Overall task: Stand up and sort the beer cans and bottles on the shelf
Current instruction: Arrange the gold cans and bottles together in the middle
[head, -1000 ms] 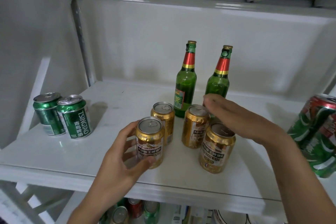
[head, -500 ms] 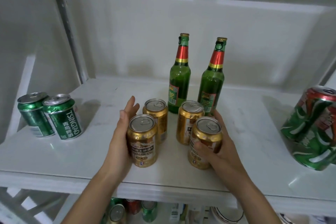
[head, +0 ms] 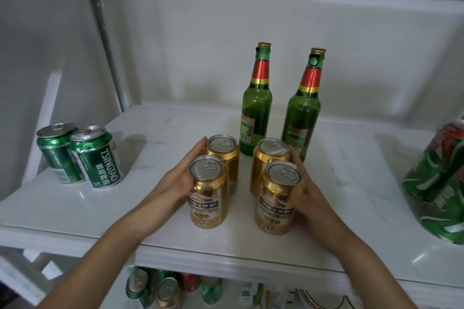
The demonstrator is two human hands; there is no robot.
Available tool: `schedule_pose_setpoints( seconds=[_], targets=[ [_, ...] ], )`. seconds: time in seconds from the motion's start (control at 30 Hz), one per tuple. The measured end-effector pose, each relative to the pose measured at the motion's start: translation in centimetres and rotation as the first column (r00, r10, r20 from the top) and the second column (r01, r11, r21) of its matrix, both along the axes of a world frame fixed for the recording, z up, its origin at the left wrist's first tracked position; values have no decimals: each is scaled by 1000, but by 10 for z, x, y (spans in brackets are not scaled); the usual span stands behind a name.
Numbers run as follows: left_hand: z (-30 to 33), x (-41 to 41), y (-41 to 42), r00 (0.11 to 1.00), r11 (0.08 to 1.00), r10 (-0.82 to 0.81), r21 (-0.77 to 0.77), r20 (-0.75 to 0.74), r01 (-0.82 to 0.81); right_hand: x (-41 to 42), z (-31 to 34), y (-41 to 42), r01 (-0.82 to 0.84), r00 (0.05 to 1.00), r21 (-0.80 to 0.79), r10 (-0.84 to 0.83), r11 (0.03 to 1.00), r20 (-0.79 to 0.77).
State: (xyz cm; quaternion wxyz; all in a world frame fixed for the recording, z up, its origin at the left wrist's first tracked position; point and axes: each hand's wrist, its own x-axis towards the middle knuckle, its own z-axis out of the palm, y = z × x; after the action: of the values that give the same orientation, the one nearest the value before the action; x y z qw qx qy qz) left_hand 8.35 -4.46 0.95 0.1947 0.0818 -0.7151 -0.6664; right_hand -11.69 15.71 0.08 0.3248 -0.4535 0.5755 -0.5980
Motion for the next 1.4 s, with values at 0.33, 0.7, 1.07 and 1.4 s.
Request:
schedule_pose_setpoints(
  seconds=[0.33,0.7,1.07,1.4],
  targets=[
    [17,7,-39,928,903,-202,-307,312,300,-52,31,10,-279,913,268,342,922,-225],
    [16,2,-35,951,910,-128,-347,281,225,-35,24,-10,-259,933,187,295,948,-205],
    [11,-1,-38,979,928,13,-368,201,64,-26,20,-28,-257,935,139,282,956,-215],
    [24,-3,-54,952,920,-41,-361,303,154,-23,15,-41,-212,956,106,229,971,-186]
  ],
)
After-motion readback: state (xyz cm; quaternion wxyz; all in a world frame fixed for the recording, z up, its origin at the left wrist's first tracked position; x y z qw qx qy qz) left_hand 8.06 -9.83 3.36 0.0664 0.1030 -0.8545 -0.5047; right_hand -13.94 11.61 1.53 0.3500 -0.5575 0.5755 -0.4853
